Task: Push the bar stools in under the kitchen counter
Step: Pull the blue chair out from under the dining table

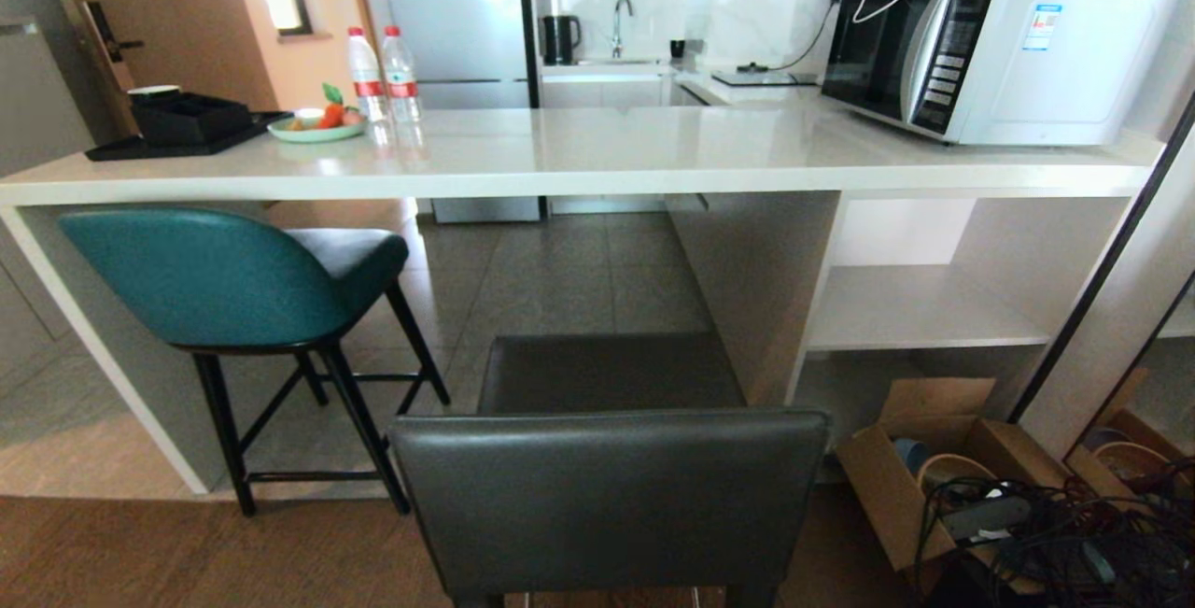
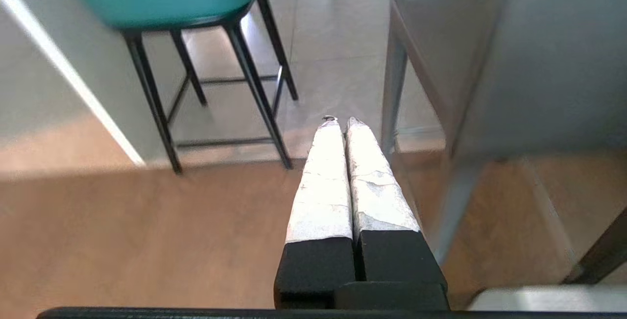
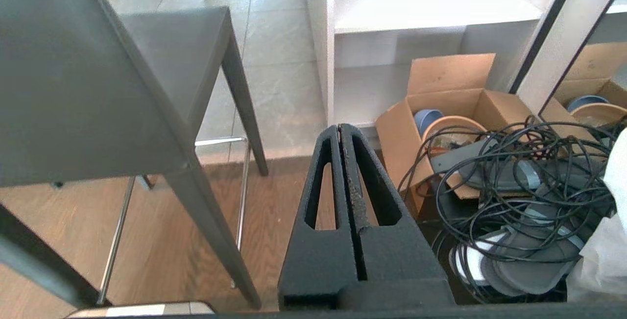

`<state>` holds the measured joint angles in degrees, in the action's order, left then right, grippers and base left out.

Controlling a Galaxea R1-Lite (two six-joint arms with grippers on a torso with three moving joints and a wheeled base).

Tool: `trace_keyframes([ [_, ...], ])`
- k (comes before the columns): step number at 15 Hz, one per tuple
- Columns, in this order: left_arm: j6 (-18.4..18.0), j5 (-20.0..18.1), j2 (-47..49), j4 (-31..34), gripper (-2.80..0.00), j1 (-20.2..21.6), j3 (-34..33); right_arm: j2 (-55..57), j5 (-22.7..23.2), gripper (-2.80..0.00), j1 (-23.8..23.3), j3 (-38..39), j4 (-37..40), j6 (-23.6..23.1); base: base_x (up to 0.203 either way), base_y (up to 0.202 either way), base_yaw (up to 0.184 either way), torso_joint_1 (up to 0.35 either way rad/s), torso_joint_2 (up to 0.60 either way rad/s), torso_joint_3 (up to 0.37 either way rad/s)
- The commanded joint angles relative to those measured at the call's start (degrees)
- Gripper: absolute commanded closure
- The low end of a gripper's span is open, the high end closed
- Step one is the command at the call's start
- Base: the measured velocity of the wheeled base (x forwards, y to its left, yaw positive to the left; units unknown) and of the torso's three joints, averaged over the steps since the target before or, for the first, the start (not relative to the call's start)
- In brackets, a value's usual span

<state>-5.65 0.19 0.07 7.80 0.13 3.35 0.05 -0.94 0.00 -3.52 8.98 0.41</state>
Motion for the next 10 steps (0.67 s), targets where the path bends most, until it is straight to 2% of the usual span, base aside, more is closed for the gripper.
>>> trace_keyframes([
  [1, 2.72, 0.49, -0.07, 0.28, 0.00, -0.05, -0.36, 0.04, -0.12, 0.00, 0.00, 0.26, -0.37, 0.05, 0.000, 0.000, 0.000, 0.000, 0.00, 0.000],
  [3, 2.13, 0.43, -0.07, 0.28, 0.00, 0.04, -0.45, 0.04, -0.25, 0.00, 0.00, 0.73, -1.93, 0.40, 0.000, 0.000, 0.000, 0.000, 0.00, 0.000],
  [5, 2.24, 0.43, -0.07, -0.46, 0.00, 0.02, -0.73, 0.04, 0.41, 0.00, 0.00, 3.05, -8.70, -0.22, 0.000, 0.000, 0.000, 0.000, 0.00, 0.000],
  [8, 5.37, 0.69, -0.07, -3.12, 0.00, -0.05, -1.55, 0.04, 0.85, 0.00, 0.00, 3.52, -8.89, -0.15, 0.000, 0.000, 0.000, 0.000, 0.00, 0.000],
  [9, 5.33, 0.67, -0.07, -5.19, 0.00, -0.05, -2.27, 0.04, 0.77, 0.00, 0.00, 3.61, -9.14, -0.07, 0.000, 0.000, 0.000, 0.000, 0.00, 0.000],
  [10, 4.60, 0.62, -0.07, -10.40, 0.00, -0.05, -3.14, 0.04, 0.76, 0.00, 0.00, 3.78, -9.68, -0.05, 0.000, 0.000, 0.000, 0.000, 0.00, 0.000],
])
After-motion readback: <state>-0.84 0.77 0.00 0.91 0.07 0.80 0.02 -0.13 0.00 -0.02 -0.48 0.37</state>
